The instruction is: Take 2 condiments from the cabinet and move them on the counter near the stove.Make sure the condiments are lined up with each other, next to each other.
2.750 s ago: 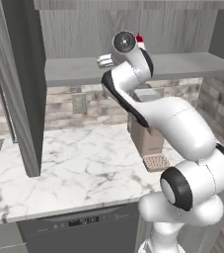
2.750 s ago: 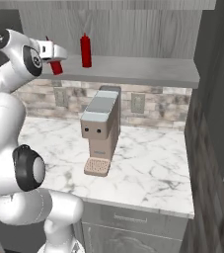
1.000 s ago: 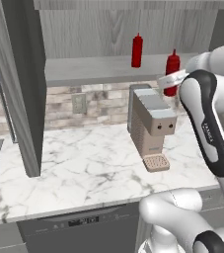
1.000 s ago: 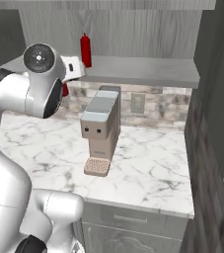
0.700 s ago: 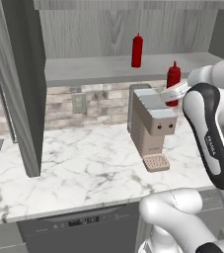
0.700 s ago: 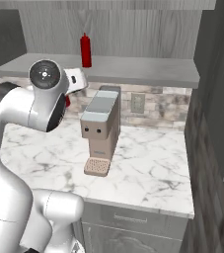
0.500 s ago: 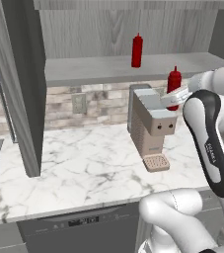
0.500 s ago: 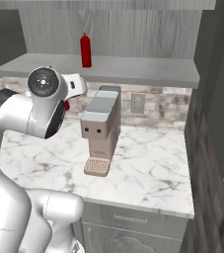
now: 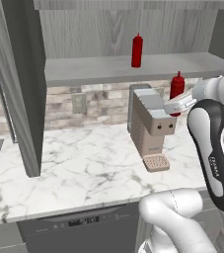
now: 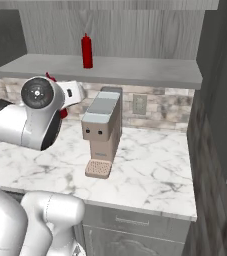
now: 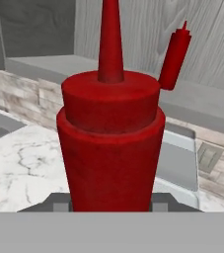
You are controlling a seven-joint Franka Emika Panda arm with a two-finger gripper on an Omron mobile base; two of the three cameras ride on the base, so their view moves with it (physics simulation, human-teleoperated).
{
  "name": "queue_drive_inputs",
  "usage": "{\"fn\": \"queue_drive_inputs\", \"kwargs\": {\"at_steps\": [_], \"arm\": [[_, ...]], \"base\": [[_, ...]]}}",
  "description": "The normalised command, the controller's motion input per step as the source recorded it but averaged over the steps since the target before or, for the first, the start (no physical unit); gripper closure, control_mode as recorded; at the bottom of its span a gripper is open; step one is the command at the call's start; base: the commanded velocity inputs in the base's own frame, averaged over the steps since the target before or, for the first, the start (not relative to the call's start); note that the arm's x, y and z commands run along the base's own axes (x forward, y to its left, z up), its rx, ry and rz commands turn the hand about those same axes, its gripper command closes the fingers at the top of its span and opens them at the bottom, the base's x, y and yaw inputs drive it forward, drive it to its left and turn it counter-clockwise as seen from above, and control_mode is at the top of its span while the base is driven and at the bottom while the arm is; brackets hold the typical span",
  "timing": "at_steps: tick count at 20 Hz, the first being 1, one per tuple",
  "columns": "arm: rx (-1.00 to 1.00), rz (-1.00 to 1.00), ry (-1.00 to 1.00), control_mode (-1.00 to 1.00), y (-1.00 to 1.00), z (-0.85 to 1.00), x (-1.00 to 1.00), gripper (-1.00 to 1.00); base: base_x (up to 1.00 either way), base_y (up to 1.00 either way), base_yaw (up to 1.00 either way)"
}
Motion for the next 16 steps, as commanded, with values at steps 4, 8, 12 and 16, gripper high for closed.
{"fn": "queue_drive_inputs", "kwargs": {"at_steps": [4,8,12,16], "arm": [[0.00,0.00,0.00,-1.00,0.00,0.00,-0.11,1.00],[0.00,0.00,0.00,-1.00,0.00,0.00,-0.10,1.00],[0.00,0.00,0.00,-1.00,-0.04,0.00,-0.14,1.00],[0.00,0.00,0.00,-1.00,-0.03,0.00,-0.23,1.00]], "base": [[0.00,0.00,0.00],[0.00,0.00,0.00],[0.00,0.00,0.00],[0.00,0.00,0.00]]}}
